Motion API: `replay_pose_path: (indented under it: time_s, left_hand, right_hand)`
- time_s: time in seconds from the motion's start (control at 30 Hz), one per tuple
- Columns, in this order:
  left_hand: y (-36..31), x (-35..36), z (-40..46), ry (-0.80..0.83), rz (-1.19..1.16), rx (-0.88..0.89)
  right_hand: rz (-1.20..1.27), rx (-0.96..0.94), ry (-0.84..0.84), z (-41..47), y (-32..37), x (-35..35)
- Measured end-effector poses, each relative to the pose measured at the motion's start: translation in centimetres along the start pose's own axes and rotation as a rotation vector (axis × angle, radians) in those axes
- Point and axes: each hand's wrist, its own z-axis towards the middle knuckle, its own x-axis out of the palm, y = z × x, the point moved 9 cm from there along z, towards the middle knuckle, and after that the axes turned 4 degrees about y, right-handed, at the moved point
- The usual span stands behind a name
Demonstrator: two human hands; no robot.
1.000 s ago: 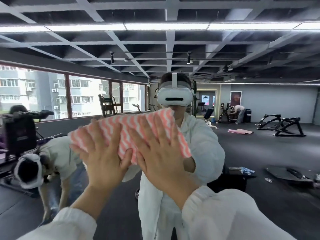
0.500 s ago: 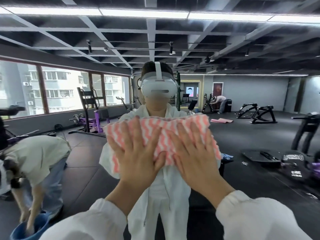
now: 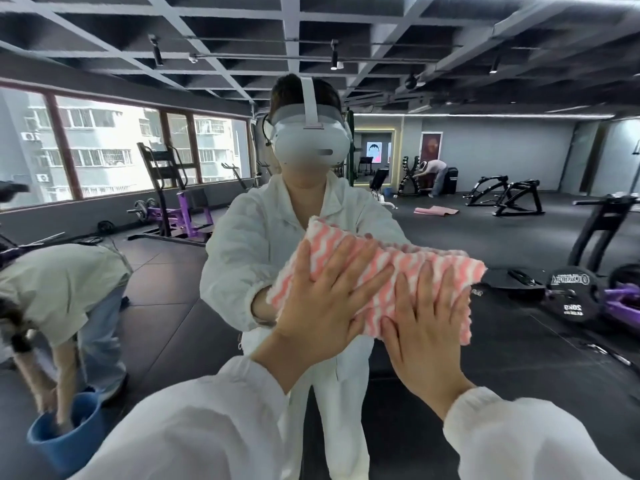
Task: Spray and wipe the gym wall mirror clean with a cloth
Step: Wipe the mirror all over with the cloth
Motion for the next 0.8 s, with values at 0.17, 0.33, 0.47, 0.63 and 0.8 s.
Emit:
replay_pose_path:
  time_s: [0.17, 0.33, 0.47, 0.63, 0.8]
  left_hand:
    - [3.8, 0.7, -6.1, 0.006, 0.014, 0.028]
    - [7.2, 0.9, -13.7, 0.018, 0.042, 0.036]
    - [8.9, 2.1, -19.6, 0.099, 0.078, 0.017]
    - [9.5, 3.2, -25.2, 0.253, 0.056, -0.024]
    - [7.6, 3.9, -25.4, 0.257, 0.053, -0.008]
  right_hand:
    - [0.021, -0.156, 0.034, -0.4, 6.3, 1.0]
    - [0.019, -0.314, 0.058, -2.0, 13.5, 2.8]
    - [0.029, -0.433, 0.041, -3.4, 18.2, 2.9]
    - [0.015, -0.685, 0.136, -5.8, 21.9, 4.6]
    - [-0.090, -0.833, 0.269, -8.0, 21.0, 6.4]
